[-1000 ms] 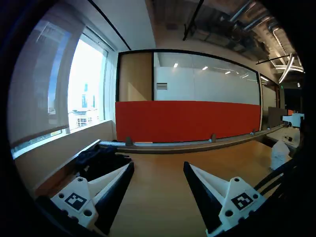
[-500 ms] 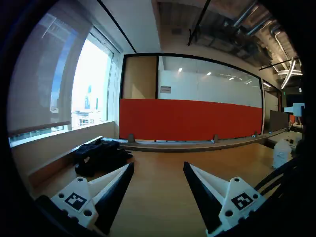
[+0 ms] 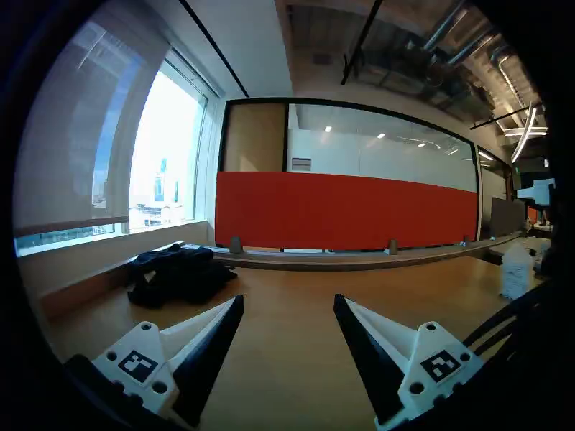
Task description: Fold towel
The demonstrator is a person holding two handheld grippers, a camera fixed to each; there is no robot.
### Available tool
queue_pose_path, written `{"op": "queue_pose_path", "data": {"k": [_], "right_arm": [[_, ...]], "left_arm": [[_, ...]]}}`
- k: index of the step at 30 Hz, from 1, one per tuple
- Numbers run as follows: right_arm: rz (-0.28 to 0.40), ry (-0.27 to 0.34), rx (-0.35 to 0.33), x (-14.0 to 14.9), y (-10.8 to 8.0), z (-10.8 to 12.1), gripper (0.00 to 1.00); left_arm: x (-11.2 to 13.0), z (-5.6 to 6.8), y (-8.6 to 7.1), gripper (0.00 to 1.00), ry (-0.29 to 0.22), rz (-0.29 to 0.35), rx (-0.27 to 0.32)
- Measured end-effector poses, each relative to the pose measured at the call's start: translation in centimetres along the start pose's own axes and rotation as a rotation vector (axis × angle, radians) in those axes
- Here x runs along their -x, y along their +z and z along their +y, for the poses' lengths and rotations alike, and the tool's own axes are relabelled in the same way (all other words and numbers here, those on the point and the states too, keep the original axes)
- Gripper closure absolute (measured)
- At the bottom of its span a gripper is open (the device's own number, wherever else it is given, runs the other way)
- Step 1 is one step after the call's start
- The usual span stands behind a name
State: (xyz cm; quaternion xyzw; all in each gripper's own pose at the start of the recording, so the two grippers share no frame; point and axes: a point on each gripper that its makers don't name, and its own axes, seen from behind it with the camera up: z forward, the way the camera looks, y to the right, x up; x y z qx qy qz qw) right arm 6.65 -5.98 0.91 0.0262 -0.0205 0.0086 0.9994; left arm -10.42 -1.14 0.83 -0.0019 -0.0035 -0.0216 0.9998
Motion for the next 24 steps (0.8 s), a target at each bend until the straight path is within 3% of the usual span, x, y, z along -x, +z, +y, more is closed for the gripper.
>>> {"op": "queue_pose_path", "data": {"k": [17,24], "right_arm": [[0.005,-0.003,0.004,1.7,1.2,0.5,0.0],[0.004,-0.011,-0.003,2.0,1.8,0.1,0.0]], "left_arm": [[3.1,-0.6,1.0,0.07,-0.017,0.001,-0.014],[3.2,-0.6,0.9,0.08,-0.015,0.012,-0.014]]}}
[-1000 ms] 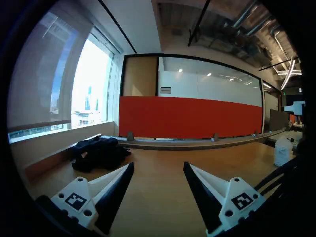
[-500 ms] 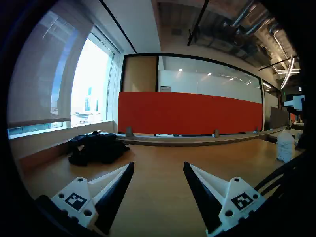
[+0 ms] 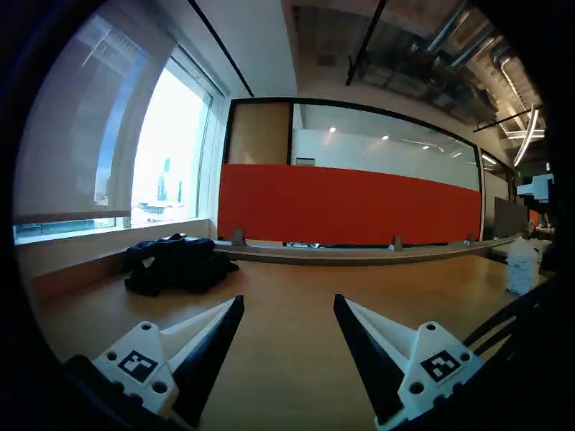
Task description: Fold towel
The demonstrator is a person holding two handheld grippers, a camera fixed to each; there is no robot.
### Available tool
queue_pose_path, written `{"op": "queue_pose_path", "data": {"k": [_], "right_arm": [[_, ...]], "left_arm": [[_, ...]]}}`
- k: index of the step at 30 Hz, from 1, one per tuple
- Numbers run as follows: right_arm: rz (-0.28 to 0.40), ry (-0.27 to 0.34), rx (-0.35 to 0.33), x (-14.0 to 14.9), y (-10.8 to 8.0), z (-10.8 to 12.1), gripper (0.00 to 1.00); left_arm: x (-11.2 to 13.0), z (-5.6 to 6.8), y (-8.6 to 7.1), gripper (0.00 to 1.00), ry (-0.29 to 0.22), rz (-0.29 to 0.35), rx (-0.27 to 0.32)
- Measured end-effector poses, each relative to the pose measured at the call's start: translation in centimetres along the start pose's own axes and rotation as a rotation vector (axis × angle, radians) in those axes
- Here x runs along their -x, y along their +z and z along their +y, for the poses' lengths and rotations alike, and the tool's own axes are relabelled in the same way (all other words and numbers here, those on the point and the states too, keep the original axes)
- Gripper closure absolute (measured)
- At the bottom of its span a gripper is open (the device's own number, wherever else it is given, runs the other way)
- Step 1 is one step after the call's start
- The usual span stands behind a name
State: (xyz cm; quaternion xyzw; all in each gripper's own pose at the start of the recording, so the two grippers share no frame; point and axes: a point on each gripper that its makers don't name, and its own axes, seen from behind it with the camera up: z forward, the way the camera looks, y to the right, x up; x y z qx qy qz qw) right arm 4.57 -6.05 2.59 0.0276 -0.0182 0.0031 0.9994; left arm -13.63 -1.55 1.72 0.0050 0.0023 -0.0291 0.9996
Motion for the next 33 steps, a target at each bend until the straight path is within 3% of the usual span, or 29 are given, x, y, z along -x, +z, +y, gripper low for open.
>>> {"op": "queue_pose_path", "data": {"k": [14,33], "right_arm": [[0.0,-0.001,0.005,0.0,0.5,0.2,0.0],[0.02,0.001,0.023,0.1,-0.1,1.8,0.0]], "left_arm": [[0.1,0.7,-0.3,0.07,0.058,0.012,0.005],[0.2,0.5,-0.4,0.07,0.062,0.014,-0.002]]}}
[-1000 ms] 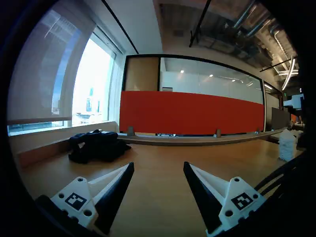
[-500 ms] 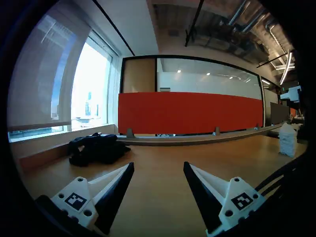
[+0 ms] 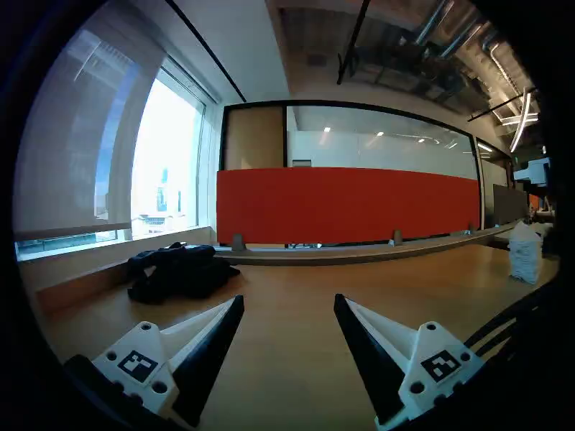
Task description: Fold towel
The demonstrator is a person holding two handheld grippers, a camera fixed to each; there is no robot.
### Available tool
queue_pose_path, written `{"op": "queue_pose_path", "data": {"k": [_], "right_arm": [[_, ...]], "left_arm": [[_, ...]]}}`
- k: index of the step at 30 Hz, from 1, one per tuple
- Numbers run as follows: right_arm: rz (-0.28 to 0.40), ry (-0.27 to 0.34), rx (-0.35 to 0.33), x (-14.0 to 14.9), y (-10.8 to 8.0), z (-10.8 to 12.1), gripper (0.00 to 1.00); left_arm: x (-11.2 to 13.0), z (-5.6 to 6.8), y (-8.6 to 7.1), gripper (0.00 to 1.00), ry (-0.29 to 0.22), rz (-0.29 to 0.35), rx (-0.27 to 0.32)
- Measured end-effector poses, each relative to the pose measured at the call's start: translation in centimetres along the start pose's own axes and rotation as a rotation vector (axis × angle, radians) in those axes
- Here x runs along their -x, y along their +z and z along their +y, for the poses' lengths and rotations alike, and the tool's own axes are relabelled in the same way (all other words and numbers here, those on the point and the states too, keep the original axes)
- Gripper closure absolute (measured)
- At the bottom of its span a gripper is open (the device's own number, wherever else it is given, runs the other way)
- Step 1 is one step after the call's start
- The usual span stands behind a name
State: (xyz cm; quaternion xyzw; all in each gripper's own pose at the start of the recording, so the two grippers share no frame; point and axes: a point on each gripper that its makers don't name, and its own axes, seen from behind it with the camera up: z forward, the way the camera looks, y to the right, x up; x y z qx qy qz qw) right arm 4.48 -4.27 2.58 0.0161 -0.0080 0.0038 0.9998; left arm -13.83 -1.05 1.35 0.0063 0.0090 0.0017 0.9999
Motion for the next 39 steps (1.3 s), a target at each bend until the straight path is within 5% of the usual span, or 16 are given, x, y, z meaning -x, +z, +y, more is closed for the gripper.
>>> {"op": "queue_pose_path", "data": {"k": [39], "right_arm": [[-0.015,0.083,0.028,12.7,-1.4,5.6,0.0]], "left_arm": [[0.1,0.1,-0.1,0.06,0.0,0.0,0.0]]}}
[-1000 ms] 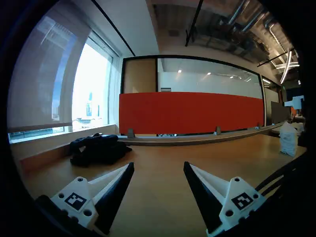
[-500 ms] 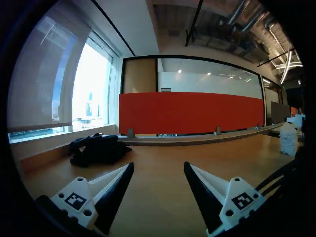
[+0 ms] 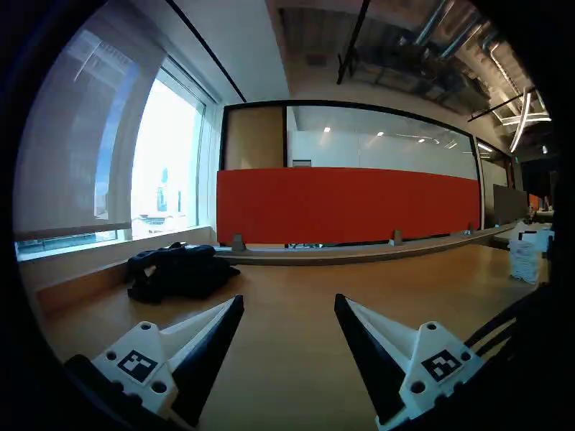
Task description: Fold towel
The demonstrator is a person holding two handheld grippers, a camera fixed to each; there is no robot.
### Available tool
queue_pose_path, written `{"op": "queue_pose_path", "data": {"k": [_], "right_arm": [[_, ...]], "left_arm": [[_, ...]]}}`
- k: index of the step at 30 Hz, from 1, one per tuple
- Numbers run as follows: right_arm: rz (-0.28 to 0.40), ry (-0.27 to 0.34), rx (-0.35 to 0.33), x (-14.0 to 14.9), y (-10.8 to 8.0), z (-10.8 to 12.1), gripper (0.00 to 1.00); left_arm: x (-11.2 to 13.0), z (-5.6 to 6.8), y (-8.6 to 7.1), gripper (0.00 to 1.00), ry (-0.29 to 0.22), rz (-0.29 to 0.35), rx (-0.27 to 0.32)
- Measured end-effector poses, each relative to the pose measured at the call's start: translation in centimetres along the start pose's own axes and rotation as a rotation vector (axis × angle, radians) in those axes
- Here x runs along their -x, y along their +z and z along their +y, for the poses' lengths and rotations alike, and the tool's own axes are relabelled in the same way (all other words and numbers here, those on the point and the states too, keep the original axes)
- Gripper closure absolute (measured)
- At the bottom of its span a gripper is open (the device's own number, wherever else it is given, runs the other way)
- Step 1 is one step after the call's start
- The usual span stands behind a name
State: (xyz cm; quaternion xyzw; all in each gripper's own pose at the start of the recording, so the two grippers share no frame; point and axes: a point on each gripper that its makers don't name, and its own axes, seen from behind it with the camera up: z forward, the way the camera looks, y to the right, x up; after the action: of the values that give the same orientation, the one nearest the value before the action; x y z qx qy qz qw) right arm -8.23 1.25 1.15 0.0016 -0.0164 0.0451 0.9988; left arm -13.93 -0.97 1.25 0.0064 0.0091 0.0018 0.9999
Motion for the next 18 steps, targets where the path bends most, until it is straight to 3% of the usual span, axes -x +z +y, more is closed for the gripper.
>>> {"op": "queue_pose_path", "data": {"k": [18], "right_arm": [[0.011,0.001,0.008,0.85,-0.32,0.56,0.0]], "left_arm": [[0.06,-0.01,-0.02,0.06,0.0,0.0,0.0]]}}
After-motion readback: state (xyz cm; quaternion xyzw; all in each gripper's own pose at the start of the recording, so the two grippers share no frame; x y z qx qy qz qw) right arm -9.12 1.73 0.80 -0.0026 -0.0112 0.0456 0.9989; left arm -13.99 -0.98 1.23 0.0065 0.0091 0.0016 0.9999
